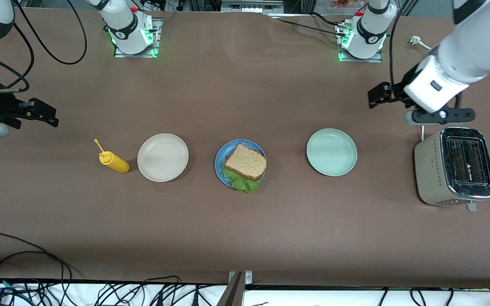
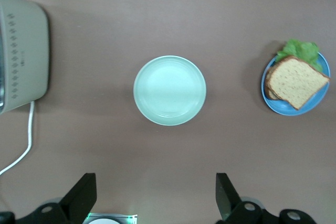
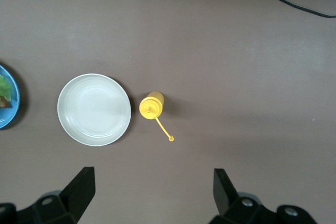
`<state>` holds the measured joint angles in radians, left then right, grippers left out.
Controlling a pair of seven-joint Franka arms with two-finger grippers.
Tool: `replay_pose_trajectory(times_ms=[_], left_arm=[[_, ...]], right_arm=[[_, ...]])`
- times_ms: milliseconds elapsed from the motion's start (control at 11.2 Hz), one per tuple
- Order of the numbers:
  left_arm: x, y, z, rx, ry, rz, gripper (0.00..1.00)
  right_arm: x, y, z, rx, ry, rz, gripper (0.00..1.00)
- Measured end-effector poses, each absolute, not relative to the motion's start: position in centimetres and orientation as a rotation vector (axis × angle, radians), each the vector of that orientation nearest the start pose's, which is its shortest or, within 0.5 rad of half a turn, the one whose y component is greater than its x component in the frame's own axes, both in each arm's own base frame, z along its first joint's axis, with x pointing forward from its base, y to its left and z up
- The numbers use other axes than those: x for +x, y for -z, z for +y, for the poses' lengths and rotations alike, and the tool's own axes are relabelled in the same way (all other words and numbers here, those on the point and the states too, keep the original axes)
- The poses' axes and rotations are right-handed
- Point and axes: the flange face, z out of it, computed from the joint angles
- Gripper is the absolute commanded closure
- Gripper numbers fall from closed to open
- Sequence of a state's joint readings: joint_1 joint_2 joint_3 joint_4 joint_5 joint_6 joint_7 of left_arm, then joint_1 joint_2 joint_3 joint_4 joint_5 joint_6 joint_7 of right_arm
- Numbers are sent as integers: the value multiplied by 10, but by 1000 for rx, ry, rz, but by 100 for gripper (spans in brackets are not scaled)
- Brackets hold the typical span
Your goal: Make sandwich in blue plate with both arms
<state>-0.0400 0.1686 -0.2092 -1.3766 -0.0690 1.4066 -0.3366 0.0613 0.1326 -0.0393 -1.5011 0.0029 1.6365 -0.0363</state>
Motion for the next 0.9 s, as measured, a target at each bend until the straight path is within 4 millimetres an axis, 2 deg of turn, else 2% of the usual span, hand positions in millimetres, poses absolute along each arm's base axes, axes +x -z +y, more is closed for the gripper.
replay_pose_trajectory(times_ms=[179,359,538,628,897], left_arm=[[571,-615,-117,-3189,-232,-176,0],[562,-633,-97,-3190,-192,-70,0],[539,-653,-74,-3177,-184,-64,0],[526,-660,-69,-3176,-172,-41,0],[493,-661,-59,-3170,-159,29,0]], right_arm=[[599,-587,11,-3147,-3,-8,0],[598,-587,10,-3149,-12,13,0],[598,-588,10,-3152,-11,16,0],[598,-588,10,-3153,-10,17,0],[597,-589,8,-3156,-9,23,0]])
